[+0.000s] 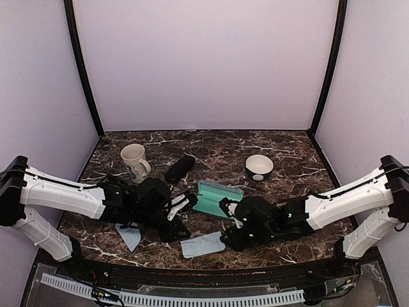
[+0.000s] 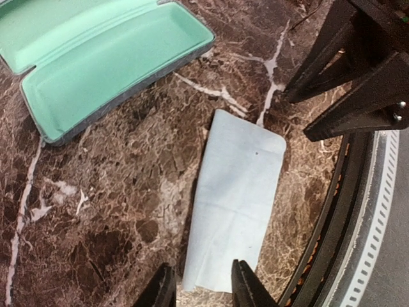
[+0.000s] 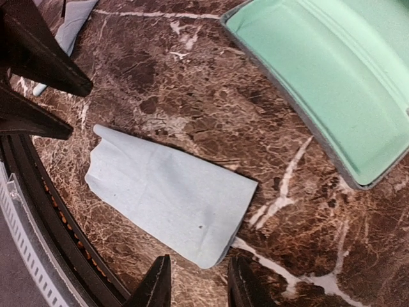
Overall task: Organize the sunglasses
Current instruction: Smooth out the folded cleaning cloth at the center of the board, then move the folded cleaning cloth to the center of the board.
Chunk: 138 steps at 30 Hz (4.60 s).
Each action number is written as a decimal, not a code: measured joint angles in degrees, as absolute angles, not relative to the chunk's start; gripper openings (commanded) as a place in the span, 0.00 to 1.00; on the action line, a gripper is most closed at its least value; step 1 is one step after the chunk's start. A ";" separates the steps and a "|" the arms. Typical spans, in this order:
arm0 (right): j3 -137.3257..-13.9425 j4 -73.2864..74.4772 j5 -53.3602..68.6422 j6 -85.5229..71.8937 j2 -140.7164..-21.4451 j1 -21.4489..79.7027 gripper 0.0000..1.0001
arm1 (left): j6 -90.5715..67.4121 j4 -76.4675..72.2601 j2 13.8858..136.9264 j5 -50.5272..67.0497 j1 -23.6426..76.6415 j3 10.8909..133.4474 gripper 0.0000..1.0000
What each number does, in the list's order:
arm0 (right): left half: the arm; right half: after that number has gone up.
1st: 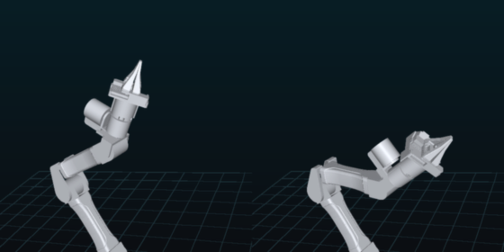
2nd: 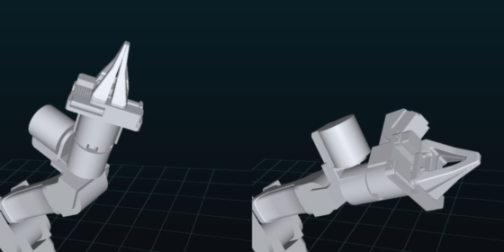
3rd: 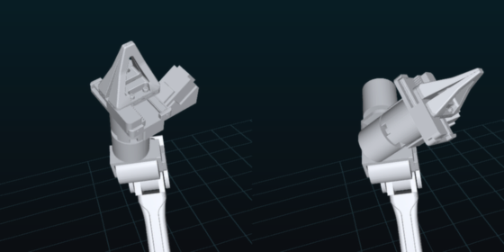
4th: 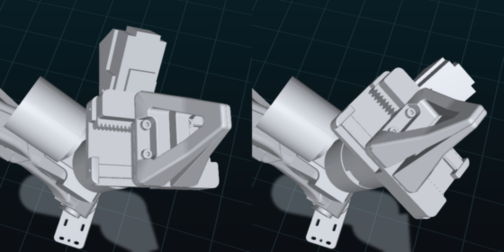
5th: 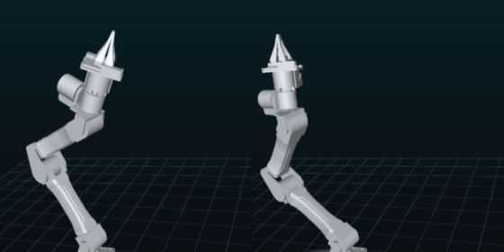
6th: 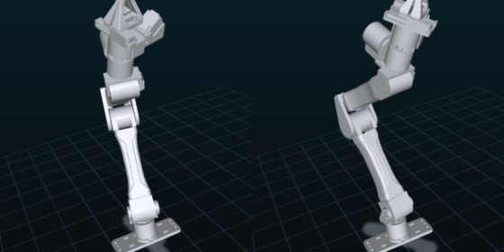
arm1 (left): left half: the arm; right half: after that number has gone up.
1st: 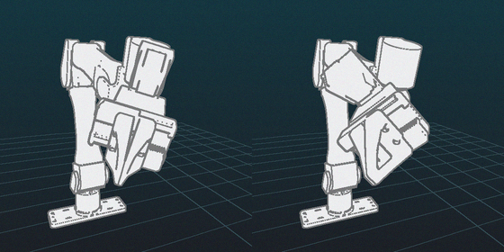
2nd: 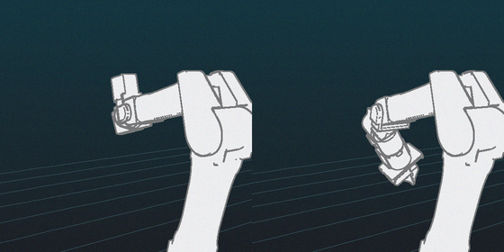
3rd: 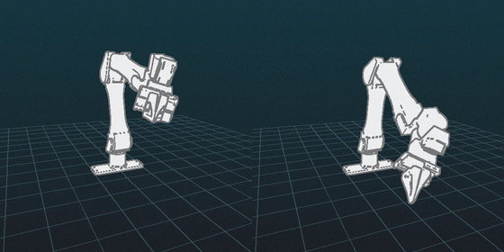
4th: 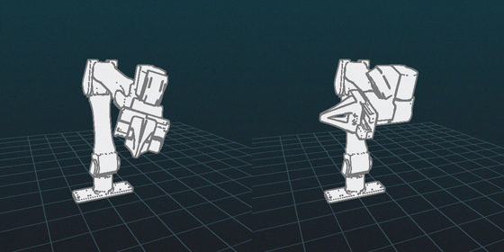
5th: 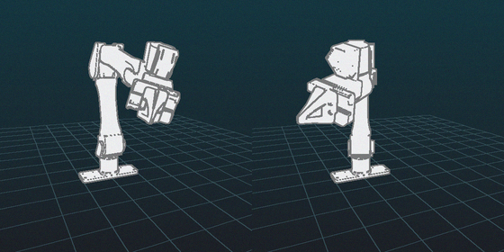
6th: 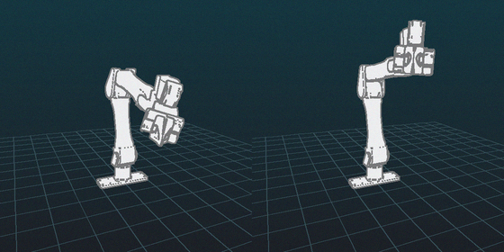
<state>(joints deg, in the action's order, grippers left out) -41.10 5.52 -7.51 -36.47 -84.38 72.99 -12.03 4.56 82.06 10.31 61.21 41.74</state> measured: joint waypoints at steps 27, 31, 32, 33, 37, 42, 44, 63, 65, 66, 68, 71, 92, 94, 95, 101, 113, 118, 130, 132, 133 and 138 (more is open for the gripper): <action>-42.50 2.22 -0.78 -34.98 -89.45 65.95 0.29 | -11.81 6.68 90.32 13.65 60.12 41.74 0.33; -42.46 0.95 1.63 -34.98 -89.67 64.62 0.29 | -12.34 5.80 90.32 15.35 59.44 41.50 0.33; -42.46 0.73 1.96 -34.98 -89.82 64.36 0.29 | -12.49 5.69 90.32 15.81 59.24 41.41 0.33; -42.46 0.40 2.50 -34.96 -90.19 64.03 0.29 | -12.64 5.56 90.32 16.25 58.94 41.28 0.33; -42.46 -0.32 4.19 -34.87 -92.44 62.72 0.29 | -13.15 4.49 90.30 18.37 57.82 40.45 0.33; -42.46 -0.71 5.85 -34.59 -93.32 61.30 0.29 | -14.02 3.03 90.17 20.43 56.73 39.53 0.30; -42.46 -1.26 6.44 -34.52 -93.67 61.08 0.29 | -14.28 2.59 90.17 20.80 56.58 39.27 0.29; -42.54 -6.04 8.99 -34.33 -97.08 61.06 0.25 | -15.42 1.98 90.17 21.17 56.36 38.83 0.20; -42.65 -6.26 9.02 -34.33 -97.30 61.06 0.24 | -15.46 1.98 90.17 21.17 56.34 38.81 0.19; -42.70 -6.26 9.02 -34.30 -97.34 61.06 0.23 | -15.46 1.96 90.17 21.17 56.34 38.81 0.19; -42.76 -6.28 8.99 -34.28 -97.45 61.06 0.22 | -15.46 1.93 90.17 21.19 56.21 38.79 0.19; -42.85 -6.24 8.97 -34.13 -97.56 61.06 0.20 | -15.46 1.85 90.17 21.21 56.10 38.79 0.19; -43.18 -5.28 8.75 -33.43 -97.95 60.77 0.02 | -16.69 1.23 90.17 23.40 54.85 38.48 0.05; -43.18 -5.19 8.75 -33.36 -97.95 60.75 0.00 | -16.75 1.10 90.17 23.59 54.85 38.48 0.03; -43.18 -5.19 8.75 -33.36 -97.95 60.73 0.00 | -16.73 1.02 90.17 23.70 54.85 38.48 0.01; -43.16 -5.15 8.10 -33.34 -97.73 60.73 0.00 | -16.73 0.89 90.17 24.40 54.83 38.46 0.00; -41.52 -6.48 6.66 -33.50 -92.90 60.69 0.00 | -16.25 0.89 90.17 24.14 54.74 38.50 0.00; -40.73 -6.48 6.20 -33.50 -92.88 60.42 0.00 | -15.64 0.95 90.43 23.20 54.74 40.47 0.00; -41.36 -5.69 6.44 -33.52 -95.83 60.20 0.07 | -15.25 1.45 92.58 23.14 54.59 42.94 0.00; -41.60 -5.43 6.42 -33.61 -96.03 60.20 0.11 | -15.18 1.52 92.64 23.14 54.59 42.94 0.00; -41.74 -5.28 6.42 -33.50 -96.03 60.20 0.13 | -15.18 1.54 92.68 23.14 54.59 42.94 0.00; -42.19 -4.71 6.17 -33.45 -96.03 60.18 0.21 | -15.16 1.63 92.75 23.16 54.59 42.94 0.00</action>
